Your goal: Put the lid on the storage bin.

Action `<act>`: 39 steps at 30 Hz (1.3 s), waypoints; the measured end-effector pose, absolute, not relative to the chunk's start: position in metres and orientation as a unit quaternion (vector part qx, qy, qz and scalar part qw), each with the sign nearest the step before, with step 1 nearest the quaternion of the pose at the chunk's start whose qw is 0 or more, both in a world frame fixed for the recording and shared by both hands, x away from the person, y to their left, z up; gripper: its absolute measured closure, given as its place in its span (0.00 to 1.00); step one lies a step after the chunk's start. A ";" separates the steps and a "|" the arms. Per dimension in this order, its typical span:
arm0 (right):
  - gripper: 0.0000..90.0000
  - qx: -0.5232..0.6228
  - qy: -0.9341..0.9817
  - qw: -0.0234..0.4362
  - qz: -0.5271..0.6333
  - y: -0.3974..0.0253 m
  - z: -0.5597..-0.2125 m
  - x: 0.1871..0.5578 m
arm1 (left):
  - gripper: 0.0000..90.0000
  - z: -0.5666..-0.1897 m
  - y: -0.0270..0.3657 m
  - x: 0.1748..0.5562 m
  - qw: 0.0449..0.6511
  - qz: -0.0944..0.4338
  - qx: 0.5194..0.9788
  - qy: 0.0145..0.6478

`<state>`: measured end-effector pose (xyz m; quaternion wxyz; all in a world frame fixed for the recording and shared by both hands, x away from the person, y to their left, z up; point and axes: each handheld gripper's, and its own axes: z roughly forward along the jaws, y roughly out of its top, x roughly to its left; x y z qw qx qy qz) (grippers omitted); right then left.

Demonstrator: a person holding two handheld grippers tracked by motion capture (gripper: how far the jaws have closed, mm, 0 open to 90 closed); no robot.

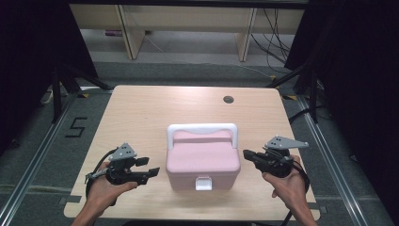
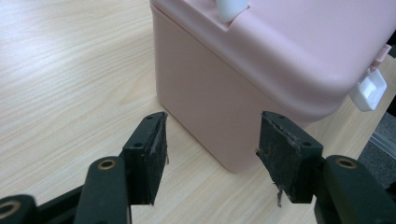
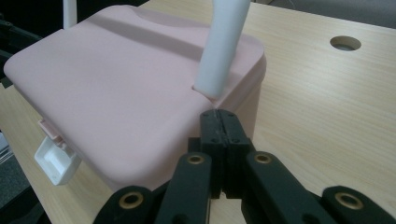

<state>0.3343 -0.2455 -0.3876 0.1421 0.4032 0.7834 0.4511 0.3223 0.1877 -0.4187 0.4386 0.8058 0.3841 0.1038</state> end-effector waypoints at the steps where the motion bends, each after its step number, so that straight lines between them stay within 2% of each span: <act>1: 1.00 0.405 0.781 0.136 0.456 -0.245 -0.389 0.334 | 0.46 -0.420 0.186 0.321 0.444 0.105 0.799 0.392; 3: 1.00 0.399 0.786 0.148 0.449 -0.248 -0.389 0.335 | 0.46 -0.421 0.188 0.321 0.440 0.103 0.803 0.389; 8: 0.96 0.415 0.780 0.133 0.449 -0.251 -0.395 0.335 | 0.45 -0.423 0.192 0.321 0.440 0.108 0.802 0.391; 13: 0.85 0.421 0.775 0.139 0.450 -0.259 -0.403 0.337 | 0.42 -0.425 0.195 0.319 0.433 0.116 0.803 0.392; 17: 0.75 0.448 0.762 0.122 0.452 -0.263 -0.411 0.336 | 0.41 -0.428 0.197 0.315 0.434 0.128 0.798 0.398; 19: 0.71 0.445 0.761 0.136 0.452 -0.267 -0.415 0.336 | 0.40 -0.430 0.198 0.314 0.433 0.131 0.799 0.395; 21: 0.69 0.455 0.753 0.121 0.460 -0.268 -0.419 0.335 | 0.40 -0.431 0.198 0.313 0.434 0.130 0.799 0.396; 22: 0.67 0.452 0.755 0.127 0.457 -0.271 -0.421 0.335 | 0.39 -0.432 0.196 0.312 0.444 0.133 0.788 0.406; 27: 0.59 0.454 0.752 0.139 0.457 -0.275 -0.429 0.332 | 0.37 -0.436 0.198 0.309 0.430 0.141 0.797 0.401; 32: 0.55 0.462 0.750 0.130 0.456 -0.275 -0.438 0.327 | 0.36 -0.440 0.197 0.304 0.437 0.137 0.793 0.402; 39: 0.52 0.460 0.753 0.148 0.447 -0.278 -0.444 0.321 | 0.36 -0.445 0.198 0.298 0.426 0.133 0.803 0.394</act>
